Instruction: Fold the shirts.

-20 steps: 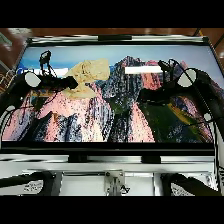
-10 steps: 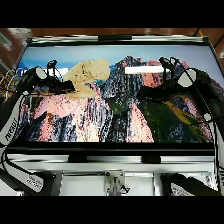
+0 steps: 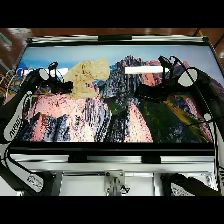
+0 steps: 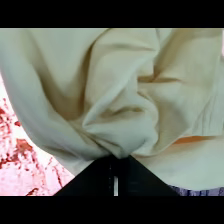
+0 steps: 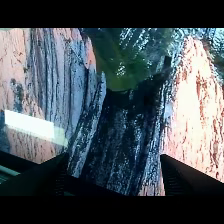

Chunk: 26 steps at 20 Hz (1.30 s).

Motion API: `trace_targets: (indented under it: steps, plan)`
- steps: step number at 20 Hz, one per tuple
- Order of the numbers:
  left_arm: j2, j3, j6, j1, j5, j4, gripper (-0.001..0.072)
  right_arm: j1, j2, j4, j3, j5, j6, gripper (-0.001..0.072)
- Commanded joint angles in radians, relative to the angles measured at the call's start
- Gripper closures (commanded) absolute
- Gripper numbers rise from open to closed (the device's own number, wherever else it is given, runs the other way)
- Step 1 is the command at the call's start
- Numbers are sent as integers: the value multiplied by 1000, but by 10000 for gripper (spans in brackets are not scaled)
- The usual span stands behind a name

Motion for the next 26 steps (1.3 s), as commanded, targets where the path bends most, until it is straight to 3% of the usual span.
trace_targets:
  steps: [1,4,7,9,12,14,16,22,23,24,25,26]
  plan:
    - [34,16,19,-9,10,-80,675,0,1,29,0,-6,-34,22]
    - [175,89,105,-73,8,-95,675,0,42,26,1,-45,-33,22]
    - [408,146,191,-176,9,-105,674,0,179,-35,7,-181,-32,22]
    - [574,147,186,-245,-3,-110,674,0,304,-173,26,-301,12,22]
    - [745,147,110,-383,-76,-110,674,0,457,-432,90,-347,195,23]
    - [780,147,80,-500,-114,-110,673,0,531,-511,113,-338,275,23]
    - [764,123,71,-610,-96,-109,673,0,573,-501,113,-306,284,23]
    - [601,-103,-44,-817,187,-113,668,0,612,-598,113,-128,346,23]
    - [564,-114,-60,-839,204,-119,525,0,611,-628,113,-102,365,23]
    - [533,-112,-63,-852,195,-141,133,0,610,-641,113,-71,373,23]
    - [520,-111,-61,-853,180,-150,-13,0,610,-645,113,-39,372,23]
    - [522,-110,-61,-835,149,-128,-13,0,610,-650,113,5,372,23]
